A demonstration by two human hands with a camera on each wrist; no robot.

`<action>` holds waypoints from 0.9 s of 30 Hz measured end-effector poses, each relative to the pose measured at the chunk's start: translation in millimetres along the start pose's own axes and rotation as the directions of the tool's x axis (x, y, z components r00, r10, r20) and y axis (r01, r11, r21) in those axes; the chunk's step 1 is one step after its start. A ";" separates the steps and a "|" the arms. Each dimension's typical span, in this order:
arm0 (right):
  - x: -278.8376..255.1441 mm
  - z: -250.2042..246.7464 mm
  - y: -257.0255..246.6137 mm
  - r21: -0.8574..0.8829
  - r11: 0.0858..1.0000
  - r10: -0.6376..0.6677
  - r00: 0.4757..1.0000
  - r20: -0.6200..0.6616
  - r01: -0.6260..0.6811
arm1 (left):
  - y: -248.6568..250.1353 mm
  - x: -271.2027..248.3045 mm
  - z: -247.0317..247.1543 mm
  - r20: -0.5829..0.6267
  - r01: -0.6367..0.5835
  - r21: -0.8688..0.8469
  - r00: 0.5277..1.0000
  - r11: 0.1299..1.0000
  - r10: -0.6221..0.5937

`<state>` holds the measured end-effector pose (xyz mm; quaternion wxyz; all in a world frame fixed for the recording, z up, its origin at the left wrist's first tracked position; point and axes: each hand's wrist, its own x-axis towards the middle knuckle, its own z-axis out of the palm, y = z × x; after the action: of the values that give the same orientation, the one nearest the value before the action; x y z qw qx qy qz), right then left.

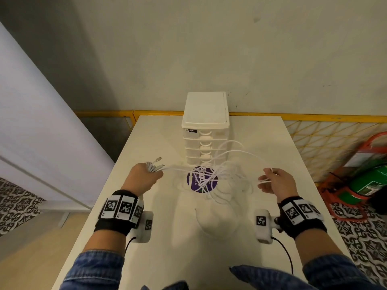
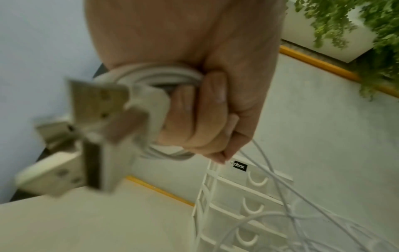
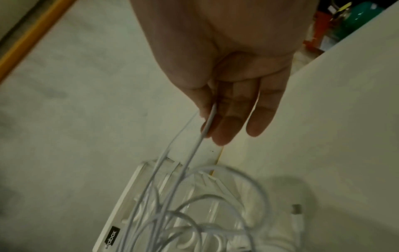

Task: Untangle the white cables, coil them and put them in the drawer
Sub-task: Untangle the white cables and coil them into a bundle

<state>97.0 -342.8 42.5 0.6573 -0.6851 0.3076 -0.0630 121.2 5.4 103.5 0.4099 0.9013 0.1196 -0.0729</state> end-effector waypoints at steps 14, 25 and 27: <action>5.3 -5.2 14.3 0.344 0.920 0.243 0.961 -0.129 -0.187 | -7.6 4.0 -1.9 -0.085 0.109 -0.348 0.986 0.931 -0.147; -56.8 70.3 -19.3 -0.251 0.679 -0.526 0.696 0.488 0.689 | 40.2 -19.7 31.6 0.163 -0.041 -0.361 0.981 0.932 0.107; -73.4 92.0 -19.1 -0.136 0.756 -0.405 0.621 0.671 0.640 | 52.5 -27.4 35.6 0.213 -0.059 -0.411 0.964 0.910 0.159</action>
<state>89.6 -227.5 72.0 0.5324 -0.8361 -0.1300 0.0246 108.2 -59.2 124.4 0.6007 0.7879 0.0303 -0.1326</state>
